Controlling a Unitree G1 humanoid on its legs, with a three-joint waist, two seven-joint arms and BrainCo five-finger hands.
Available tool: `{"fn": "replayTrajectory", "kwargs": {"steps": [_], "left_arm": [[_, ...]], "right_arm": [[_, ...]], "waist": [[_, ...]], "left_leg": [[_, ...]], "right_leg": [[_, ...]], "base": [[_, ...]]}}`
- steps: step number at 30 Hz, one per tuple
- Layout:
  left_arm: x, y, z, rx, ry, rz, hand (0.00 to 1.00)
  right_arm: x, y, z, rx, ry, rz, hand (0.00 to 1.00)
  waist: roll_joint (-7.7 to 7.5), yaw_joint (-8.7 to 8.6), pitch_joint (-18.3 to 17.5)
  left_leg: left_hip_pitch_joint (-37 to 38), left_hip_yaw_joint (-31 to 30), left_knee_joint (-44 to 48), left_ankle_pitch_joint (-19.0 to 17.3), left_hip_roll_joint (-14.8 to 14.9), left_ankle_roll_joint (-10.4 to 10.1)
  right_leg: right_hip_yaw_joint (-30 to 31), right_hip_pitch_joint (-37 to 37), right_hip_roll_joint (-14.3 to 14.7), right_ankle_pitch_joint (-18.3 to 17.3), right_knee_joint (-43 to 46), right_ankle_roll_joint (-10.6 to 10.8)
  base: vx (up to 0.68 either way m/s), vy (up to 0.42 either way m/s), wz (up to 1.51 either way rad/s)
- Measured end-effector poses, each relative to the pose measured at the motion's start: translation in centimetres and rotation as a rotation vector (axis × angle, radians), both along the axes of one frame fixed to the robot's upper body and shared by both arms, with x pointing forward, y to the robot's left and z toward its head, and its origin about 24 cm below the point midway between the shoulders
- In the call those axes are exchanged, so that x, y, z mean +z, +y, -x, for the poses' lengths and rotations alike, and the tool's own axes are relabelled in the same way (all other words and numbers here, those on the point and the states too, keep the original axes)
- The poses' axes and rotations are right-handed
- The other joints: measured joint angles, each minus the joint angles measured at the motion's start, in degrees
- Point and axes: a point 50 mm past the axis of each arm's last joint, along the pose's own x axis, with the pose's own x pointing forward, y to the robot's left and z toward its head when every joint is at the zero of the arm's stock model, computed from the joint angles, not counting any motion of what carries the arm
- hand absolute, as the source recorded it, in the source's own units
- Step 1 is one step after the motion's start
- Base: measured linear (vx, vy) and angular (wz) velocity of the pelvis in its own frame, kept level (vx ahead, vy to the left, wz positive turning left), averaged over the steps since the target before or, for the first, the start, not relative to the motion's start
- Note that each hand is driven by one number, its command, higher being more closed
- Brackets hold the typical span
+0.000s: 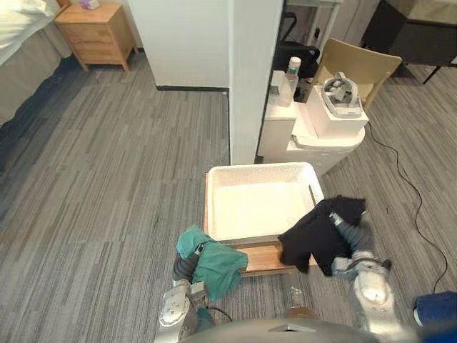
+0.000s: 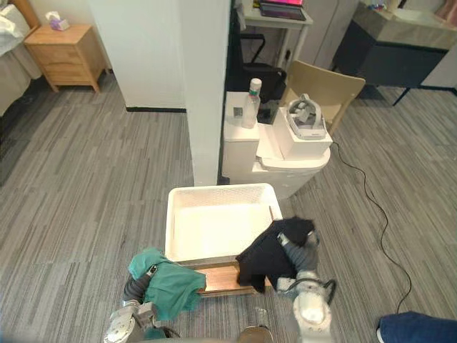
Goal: Tidy the bed and pick cloth on bed and put in laundry
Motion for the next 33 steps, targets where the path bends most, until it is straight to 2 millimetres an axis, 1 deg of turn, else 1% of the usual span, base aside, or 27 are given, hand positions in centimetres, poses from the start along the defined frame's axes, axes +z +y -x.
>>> {"fn": "replayTrajectory", "kwargs": {"steps": [1, 3, 4, 6, 7, 8, 9, 10, 13, 14, 15, 16, 17, 19, 20, 22, 23, 25, 27, 29, 30, 31, 32, 33], "left_arm": [[-0.1, 0.2, 0.2, -0.002, 0.007, -0.004, 1.00], [-0.5, 0.5, 0.7, -0.025, 0.030, -0.011, 1.00], [-0.7, 0.7, 0.9, -0.026, 0.039, -0.017, 1.00], [-1.0, 1.5, 0.7, -0.040, 0.057, -0.042, 1.00], [-1.1, 2.1, 0.6, -0.042, 0.062, -0.053, 1.00], [-1.0, 2.3, 0.6, -0.044, 0.063, -0.059, 1.00], [-0.9, 2.5, 0.4, -0.043, 0.054, -0.063, 1.00], [-0.7, 2.5, -0.1, -0.042, 0.040, -0.059, 1.00], [-0.5, 2.3, -0.5, -0.042, 0.018, -0.054, 1.00], [-0.6, 2.0, -0.6, -0.032, 0.013, -0.029, 1.00], [-0.6, 1.9, -0.6, -0.032, 0.015, -0.022, 1.00], [-0.8, 1.7, -0.6, -0.036, 0.021, -0.016, 1.00], [-1.3, 1.2, -0.5, -0.053, 0.043, -0.005, 1.00], [-1.5, 0.9, -0.3, -0.060, 0.056, 0.003, 1.00], [-1.8, 0.8, -0.2, -0.057, 0.067, 0.008, 1.00], [-1.8, 0.9, -0.1, -0.056, 0.073, 0.005, 1.00], [-1.8, 1.0, -0.1, -0.056, 0.072, 0.001, 1.00], [-1.8, 1.3, -0.1, -0.057, 0.071, -0.006, 1.00], [-1.9, 1.5, 0.0, -0.052, 0.081, -0.012, 1.00], [-1.9, 2.1, 0.3, -0.041, 0.088, -0.024, 1.00], [-2.0, 2.1, 0.3, -0.038, 0.090, -0.025, 1.00], [-2.2, 2.1, 0.4, -0.037, 0.102, -0.021, 1.00], [-2.3, 1.9, 0.5, -0.035, 0.104, -0.015, 1.00], [-2.4, 1.4, 0.5, -0.038, 0.105, 0.000, 1.00]], "right_arm": [[0.8, -0.4, -0.5, 0.003, -0.030, 0.030, 1.00], [4.6, -1.8, -3.1, 0.020, -0.177, 0.169, 1.00], [5.5, -1.9, -3.7, 0.027, -0.216, 0.193, 1.00], [8.7, -1.9, -5.9, 0.046, -0.346, 0.254, 1.00], [9.8, -1.8, -7.0, 0.055, -0.388, 0.269, 1.00], [10.2, -1.8, -7.5, 0.058, -0.399, 0.272, 1.00], [10.8, -1.6, -8.5, 0.063, -0.414, 0.273, 1.00], [11.5, -1.4, -9.2, 0.076, -0.429, 0.291, 1.00], [12.6, -0.4, -10.9, 0.138, -0.441, 0.345, 1.00], [12.5, 0.0, -11.6, 0.164, -0.421, 0.360, 1.00], [12.3, 0.2, -11.8, 0.175, -0.409, 0.358, 1.00], [11.9, 0.4, -12.1, 0.188, -0.391, 0.358, 1.00], [11.3, 0.7, -12.4, 0.210, -0.360, 0.354, 1.00], [10.7, 1.1, -12.6, 0.236, -0.333, 0.349, 1.00], [10.2, 1.3, -12.7, 0.252, -0.310, 0.349, 1.00], [9.5, 1.7, -12.8, 0.272, -0.277, 0.350, 1.00], [9.3, 1.9, -12.9, 0.275, -0.272, 0.335, 1.00], [9.0, 2.3, -12.9, 0.280, -0.267, 0.312, 1.00], [8.0, 3.2, -12.7, 0.307, -0.239, 0.286, 1.00], [6.2, 4.4, -12.4, 0.354, -0.182, 0.259, 1.00], [5.6, 4.6, -12.4, 0.363, -0.163, 0.250, 1.00], [4.4, 4.9, -12.5, 0.377, -0.114, 0.245, 1.00], [3.8, 4.9, -12.4, 0.379, -0.091, 0.242, 1.00], [2.4, 4.9, -12.2, 0.379, -0.033, 0.233, 1.00]], "waist": [[-0.05, 0.02, -0.16], [0.02, -0.48, -0.78], [0.00, -0.54, -1.06], [-0.30, -0.91, -1.31], [-0.41, -0.94, -1.24], [-0.43, -0.89, -1.25], [-0.34, -0.74, -1.27], [0.10, -0.57, -1.24], [0.62, -0.31, -1.01], [0.83, -0.13, -0.92], [0.92, -0.03, -0.86], [1.02, 0.00, -0.80], [1.44, 0.23, -0.85], [1.79, 0.18, -0.62], [1.88, 0.13, -0.56], [2.20, 0.06, -0.35], [2.33, 0.01, -0.27], [2.33, -0.31, -0.25], [2.31, -0.18, -0.23], [2.29, -0.21, -0.23], [2.29, -0.25, -0.23], [3.39, -0.45, 0.02], [3.96, -0.51, 0.13], [4.98, -0.57, -0.06]], "left_leg": [[0.08, 0.00, -0.43, 0.08, -0.05, -0.01], [0.64, 0.53, -3.91, 2.23, -0.80, -0.09], [0.55, 0.61, -4.83, 3.07, -1.09, 0.47], [-0.40, 0.87, -6.52, 4.91, -1.67, 0.99], [-0.81, 1.03, -6.77, 5.39, -2.00, 1.40], [-0.72, 1.10, -6.75, 5.43, -2.02, 1.47], [-0.22, 1.20, -6.76, 5.48, -1.99, 1.56], [-0.18, 1.12, -6.85, 5.50, -1.92, 1.59], [-0.14, 1.29, -7.36, 6.04, -1.95, 1.43], [0.33, 1.27, -8.48, 6.87, -1.79, 1.03], [0.73, 1.26, -9.17, 7.33, -1.73, 0.89], [1.41, 1.26, -10.22, 8.03, -1.70, 0.61], [2.11, 1.22, -12.00, 9.24, -1.60, 0.28], [2.57, 1.19, -13.55, 10.44, -1.42, 0.07], [2.86, 1.15, -14.72, 11.32, -1.42, -0.05], [3.69, 1.27, -16.79, 12.76, -1.48, -0.32], [3.77, 1.11, -18.07, 13.79, -1.75, -0.33], [3.81, 1.10, -19.51, 14.88, -2.14, -0.43], [3.76, 1.24, -19.67, 15.41, -2.27, -0.75], [3.63, 1.30, -19.87, 16.35, -2.22, -1.40], [3.63, 1.32, -19.89, 16.63, -2.16, -1.61], [3.62, 1.14, -19.93, 17.41, -1.22, -2.01], [3.64, 1.03, -19.94, 17.61, -0.81, -2.12], [3.59, 0.85, -19.95, 18.01, 0.12, -2.44]], "right_leg": [[0.12, -0.05, 0.07, 0.75, -0.14, -0.01], [0.63, -1.86, 0.50, 4.33, -0.15, 0.01], [0.88, -2.57, 0.53, 5.05, -0.16, 0.04], [1.63, -5.58, 0.79, 7.22, -0.04, -0.33], [1.67, -6.32, 0.91, 7.85, -0.09, -0.46], [1.73, -6.29, 0.91, 7.87, -0.10, -0.46], [2.00, -5.94, 0.99, 7.87, -0.09, -0.46], [2.02, -5.91, 1.14, 7.85, -0.18, -0.47], [2.01, -5.07, 1.40, 7.75, -2.62, -0.66], [1.96, -4.42, 1.88, 7.64, -3.79, -0.85], [1.93, -4.08, 2.12, 7.57, -4.08, -0.97], [1.93, -3.77, 2.40, 7.21, -4.21, -1.59], [1.80, -3.69, 2.94, 6.77, -4.22, -2.33], [1.81, -3.79, 3.50, 6.72, -4.22, -2.40], [1.81, -3.87, 3.76, 6.41, -4.23, -2.93], [1.79, -3.88, 4.17, 6.25, -4.44, -3.12], [1.68, -3.99, 4.20, 5.77, -4.64, -3.79], [1.52, -4.07, 4.18, 5.13, -5.40, -4.17], [1.55, -4.04, 4.01, 3.45, -5.63, -3.99], [1.55, -4.04, 3.92, 0.18, -5.58, -3.78], [1.56, -4.04, 3.94, -0.92, -5.56, -3.64], [1.52, -4.13, 4.82, -1.54, -5.21, -3.95], [1.49, -4.20, 5.26, -1.78, -4.92, -4.23], [1.35, -4.24, 6.12, -1.99, -4.78, -4.58]], "base": [[-0.01, 0.055, -0.02], [-0.01, 0.077, -0.10], [0.00, 0.085, -0.17], [0.03, 0.082, -0.16], [0.04, 0.065, -0.11], [0.02, 0.040, -0.08], [0.00, 0.000, 0.00], [0.01, -0.010, -0.04], [-0.01, -0.043, -0.10], [-0.01, -0.085, -0.05], [-0.02, -0.113, -0.02], [-0.02, -0.099, -0.01], [-0.04, -0.112, 0.00], [-0.05, -0.086, 0.00], [-0.05, -0.063, 0.00], [-0.06, -0.071, 0.00], [-0.09, -0.081, 0.03], [-0.08, -0.069, 0.01], [-0.07, -0.094, -0.05], [-0.09, -0.146, -0.04], [-0.08, -0.148, -0.02], [-0.07, -0.122, 0.00], [-0.09, -0.140, 0.02], [-0.07, -0.107, -0.01]]}}
